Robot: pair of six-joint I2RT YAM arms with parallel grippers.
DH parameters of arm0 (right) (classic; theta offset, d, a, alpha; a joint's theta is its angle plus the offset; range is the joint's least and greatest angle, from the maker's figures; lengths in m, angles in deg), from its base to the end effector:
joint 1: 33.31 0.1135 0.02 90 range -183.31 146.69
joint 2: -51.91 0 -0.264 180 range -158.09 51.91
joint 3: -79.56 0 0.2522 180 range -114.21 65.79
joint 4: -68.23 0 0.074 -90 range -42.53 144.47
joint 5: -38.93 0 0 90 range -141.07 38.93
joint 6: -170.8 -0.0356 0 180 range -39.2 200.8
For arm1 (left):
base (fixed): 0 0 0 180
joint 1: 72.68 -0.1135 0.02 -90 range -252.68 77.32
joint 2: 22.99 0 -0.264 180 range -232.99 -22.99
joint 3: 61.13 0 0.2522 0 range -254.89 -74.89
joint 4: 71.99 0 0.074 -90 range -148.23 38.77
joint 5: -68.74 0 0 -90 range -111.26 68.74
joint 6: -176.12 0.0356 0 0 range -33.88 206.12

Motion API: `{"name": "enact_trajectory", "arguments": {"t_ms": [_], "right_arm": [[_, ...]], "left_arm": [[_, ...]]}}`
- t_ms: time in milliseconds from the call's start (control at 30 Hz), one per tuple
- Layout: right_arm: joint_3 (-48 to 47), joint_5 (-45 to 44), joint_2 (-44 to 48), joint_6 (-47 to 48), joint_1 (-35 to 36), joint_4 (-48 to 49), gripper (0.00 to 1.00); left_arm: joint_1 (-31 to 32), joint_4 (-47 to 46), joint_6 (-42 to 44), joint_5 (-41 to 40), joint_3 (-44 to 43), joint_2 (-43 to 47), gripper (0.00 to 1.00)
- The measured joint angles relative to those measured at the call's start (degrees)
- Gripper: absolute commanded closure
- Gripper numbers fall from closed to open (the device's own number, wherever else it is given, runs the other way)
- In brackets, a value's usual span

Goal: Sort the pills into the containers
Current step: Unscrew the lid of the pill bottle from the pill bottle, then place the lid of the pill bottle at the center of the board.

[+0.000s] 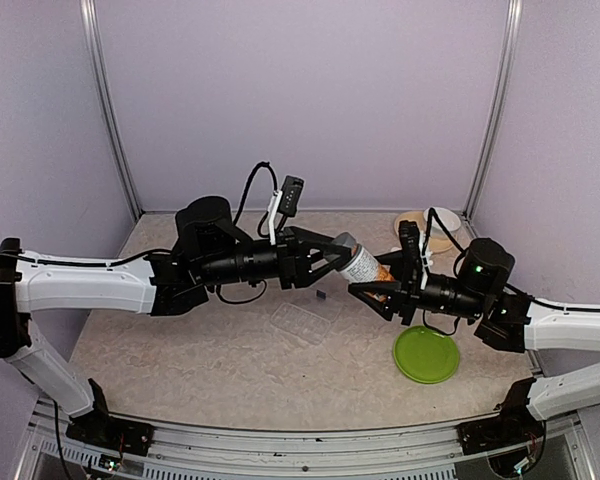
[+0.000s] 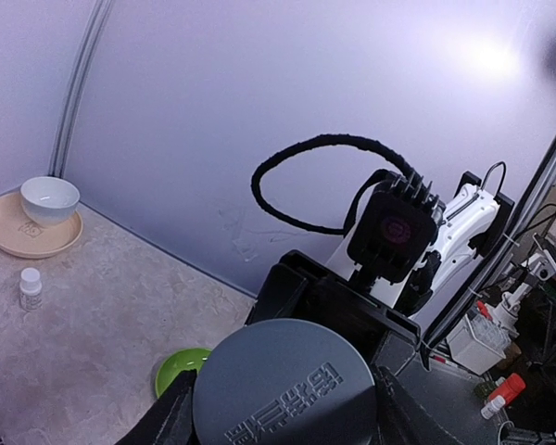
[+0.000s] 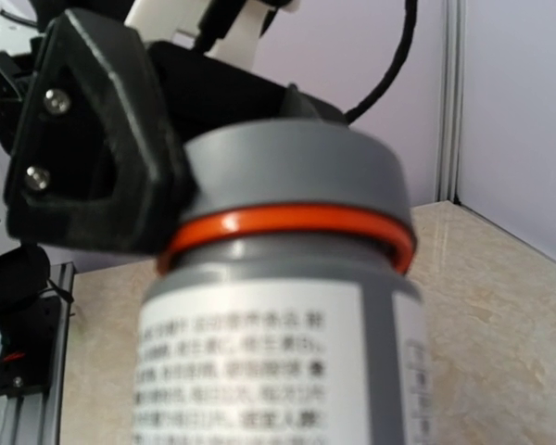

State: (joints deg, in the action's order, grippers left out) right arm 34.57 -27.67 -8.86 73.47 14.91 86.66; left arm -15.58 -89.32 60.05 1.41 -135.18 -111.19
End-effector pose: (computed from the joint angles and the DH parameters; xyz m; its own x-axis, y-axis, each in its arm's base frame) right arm 0.1496 0.1886 0.2802 -0.0905 0.0745 -0.9931 -0.9449 0.3087 0.1092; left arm 0.1856 -0.3122 0.3216 -0.4053 -0.1201 -0.9063 0.8969 0.1395 -0.4196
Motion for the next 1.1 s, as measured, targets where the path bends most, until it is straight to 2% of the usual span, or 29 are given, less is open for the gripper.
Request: {"name": "enact_trajectory", "arguments": {"t_ms": [433, 633, 867, 1100], "right_arm": [[2.0, -0.7, 0.6, 3.5, 0.7, -0.3, 1.00], [3.3, -2.7, 0.5, 4.2, -0.3, 0.1, 1.00], [3.5, -3.1, -0.3, 4.7, -0.3, 0.5, 1.00], [4.6, -4.2, 1.4, 4.9, -0.3, 0.6, 1.00]], "left_arm": [[2.3, 7.2, -4.2, -8.0, 1.5, 4.0, 0.51], [-1.3, 7.5, -7.4, -18.4, 2.3, 10.1, 0.49], [-1.7, 8.8, -8.4, -24.0, 2.8, 10.4, 0.49], [-6.3, 10.5, -6.9, -29.6, 10.9, 10.7, 0.48]]}}
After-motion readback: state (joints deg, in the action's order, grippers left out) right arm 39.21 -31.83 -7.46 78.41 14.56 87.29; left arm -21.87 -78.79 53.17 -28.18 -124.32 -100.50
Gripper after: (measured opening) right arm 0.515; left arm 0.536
